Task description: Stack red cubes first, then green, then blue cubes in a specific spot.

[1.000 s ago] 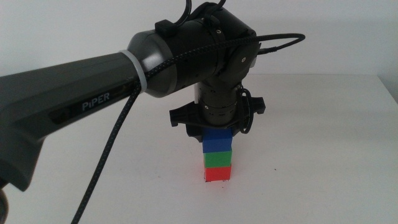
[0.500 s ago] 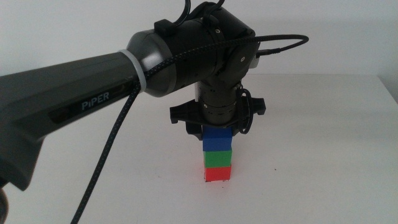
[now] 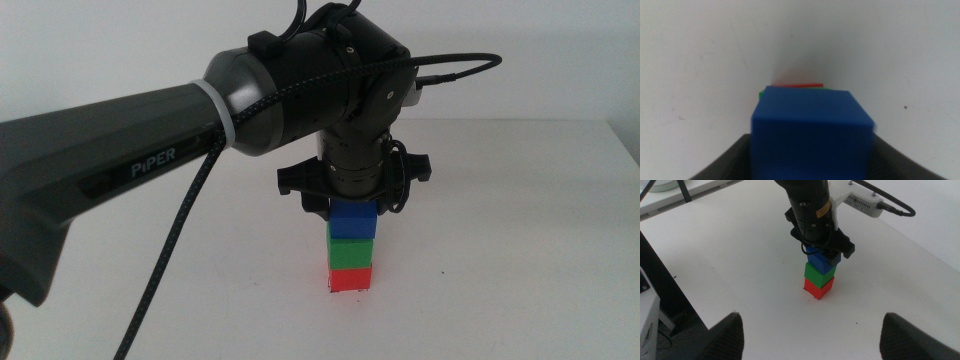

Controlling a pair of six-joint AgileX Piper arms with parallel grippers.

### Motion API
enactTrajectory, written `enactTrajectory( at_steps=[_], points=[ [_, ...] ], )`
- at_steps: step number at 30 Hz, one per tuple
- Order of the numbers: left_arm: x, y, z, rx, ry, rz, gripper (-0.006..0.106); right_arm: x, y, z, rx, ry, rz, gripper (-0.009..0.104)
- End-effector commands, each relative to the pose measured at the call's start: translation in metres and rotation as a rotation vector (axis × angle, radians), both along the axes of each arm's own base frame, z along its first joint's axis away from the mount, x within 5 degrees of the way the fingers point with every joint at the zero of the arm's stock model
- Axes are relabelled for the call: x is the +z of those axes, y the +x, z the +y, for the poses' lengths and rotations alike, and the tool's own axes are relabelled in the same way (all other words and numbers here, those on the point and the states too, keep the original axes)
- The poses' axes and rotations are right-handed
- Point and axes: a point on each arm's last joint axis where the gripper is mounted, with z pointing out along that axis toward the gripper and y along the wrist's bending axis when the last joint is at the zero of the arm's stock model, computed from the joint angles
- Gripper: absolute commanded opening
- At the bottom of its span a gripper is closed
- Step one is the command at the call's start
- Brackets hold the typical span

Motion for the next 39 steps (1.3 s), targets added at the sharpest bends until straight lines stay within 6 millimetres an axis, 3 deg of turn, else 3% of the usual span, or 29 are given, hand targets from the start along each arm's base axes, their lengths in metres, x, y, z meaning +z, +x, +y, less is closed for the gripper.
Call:
enactTrajectory(
  at_steps=[1,9,15,19,24,27,29,32,35,39],
  points=[
    [0.002,0.001,0.000,-0.001,-0.013,-0.011,0.066,0.000,0.001,0.000,-0.007,-0.001,-0.010,0.081],
    [0.003,0.001,0.002,-0.010,-0.003,-0.017,0.076,0.000,0.001,0.000,-0.007,-0.001,-0.010,0.081],
    [0.022,0.000,0.015,-0.099,0.002,-0.003,0.090,0.000,0.001,0.000,-0.007,-0.001,-0.010,0.081],
    [0.049,-0.007,0.023,-0.152,-0.013,-0.069,0.094,0.000,0.001,0.000,-0.007,-0.001,-0.010,0.081],
    [0.104,-0.030,0.047,-0.245,-0.065,-0.199,0.094,0.000,0.001,0.000,-0.007,-0.001,-0.010,0.081],
    [0.145,-0.052,0.073,-0.276,-0.088,-0.324,0.094,0.000,0.001,0.000,-0.007,-0.001,-0.010,0.081],
    [0.170,-0.068,0.098,-0.421,0.017,-0.455,0.094,0.000,0.001,0.000,-0.007,-0.001,-0.010,0.081],
    [0.194,-0.090,0.136,-0.487,0.101,-0.569,0.094,0.000,0.001,0.000,-0.007,-0.001,-0.010,0.081],
    [0.212,-0.113,0.178,-0.475,0.111,-0.639,0.094,0.000,0.001,0.000,-0.007,-0.001,-0.010,0.081],
    [0.220,-0.149,0.229,-0.429,0.161,-0.716,0.094,0.000,0.001,0.000,-0.007,-0.001,-0.010,0.081]
  ],
)
